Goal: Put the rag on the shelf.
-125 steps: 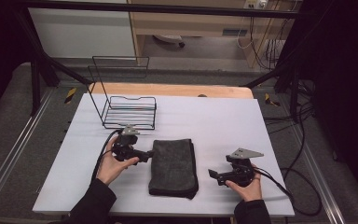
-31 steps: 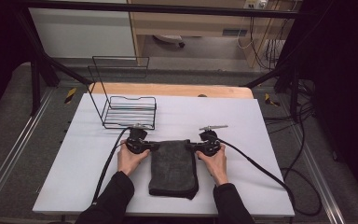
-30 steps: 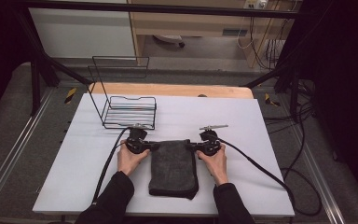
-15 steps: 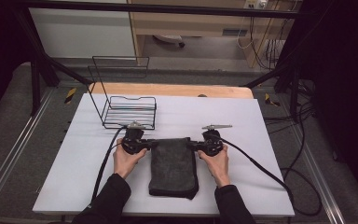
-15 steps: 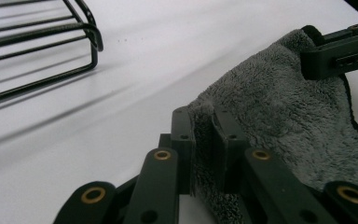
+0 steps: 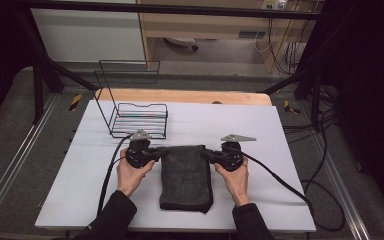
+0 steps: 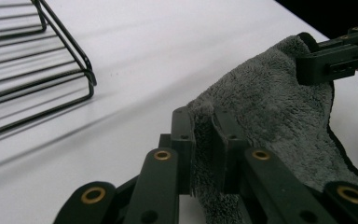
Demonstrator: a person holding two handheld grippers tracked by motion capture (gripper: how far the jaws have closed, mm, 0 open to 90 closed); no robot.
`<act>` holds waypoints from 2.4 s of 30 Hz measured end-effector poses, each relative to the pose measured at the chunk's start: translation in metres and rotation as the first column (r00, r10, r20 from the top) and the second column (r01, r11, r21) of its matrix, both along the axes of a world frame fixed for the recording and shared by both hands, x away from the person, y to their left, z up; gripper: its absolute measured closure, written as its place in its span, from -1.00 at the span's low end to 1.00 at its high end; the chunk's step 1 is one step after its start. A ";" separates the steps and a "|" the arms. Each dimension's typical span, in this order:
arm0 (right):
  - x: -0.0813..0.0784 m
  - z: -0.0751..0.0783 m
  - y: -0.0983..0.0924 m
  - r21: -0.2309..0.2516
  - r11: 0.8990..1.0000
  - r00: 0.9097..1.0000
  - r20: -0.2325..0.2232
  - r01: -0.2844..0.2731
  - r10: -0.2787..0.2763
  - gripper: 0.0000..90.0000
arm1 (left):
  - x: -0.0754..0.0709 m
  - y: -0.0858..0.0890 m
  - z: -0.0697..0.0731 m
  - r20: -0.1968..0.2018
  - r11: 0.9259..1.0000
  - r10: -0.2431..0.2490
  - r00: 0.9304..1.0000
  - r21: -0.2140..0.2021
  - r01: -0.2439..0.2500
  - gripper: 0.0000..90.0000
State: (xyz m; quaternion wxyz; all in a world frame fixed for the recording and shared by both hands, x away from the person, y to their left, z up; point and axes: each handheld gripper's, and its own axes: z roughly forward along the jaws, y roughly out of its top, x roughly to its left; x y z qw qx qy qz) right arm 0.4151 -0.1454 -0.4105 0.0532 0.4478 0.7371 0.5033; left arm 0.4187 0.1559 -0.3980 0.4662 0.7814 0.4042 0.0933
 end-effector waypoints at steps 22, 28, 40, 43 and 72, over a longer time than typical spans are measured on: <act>-0.034 0.048 -0.003 0.076 0.997 0.974 0.226 -0.002 -0.015 0.79 | -0.036 0.008 0.053 0.191 0.996 -0.009 0.981 -0.083 0.025 0.79; -0.040 0.062 -0.002 0.090 0.996 0.960 0.281 -0.006 -0.020 0.79 | -0.041 0.010 0.067 0.233 0.995 -0.002 0.973 -0.092 0.024 0.79; -0.046 0.082 0.003 0.123 0.992 0.929 0.369 -0.016 -0.031 0.79 | -0.047 0.016 0.085 0.302 0.990 0.029 0.953 -0.138 0.014 0.79; -0.048 0.087 0.004 0.136 0.991 0.919 0.393 -0.014 -0.041 0.79 | -0.049 0.017 0.089 0.323 0.988 0.038 0.946 -0.152 0.012 0.79; -0.048 0.134 0.045 0.212 0.977 0.832 0.547 -0.034 -0.090 0.79 | -0.051 0.053 0.139 0.451 0.965 0.155 0.879 -0.260 -0.036 0.80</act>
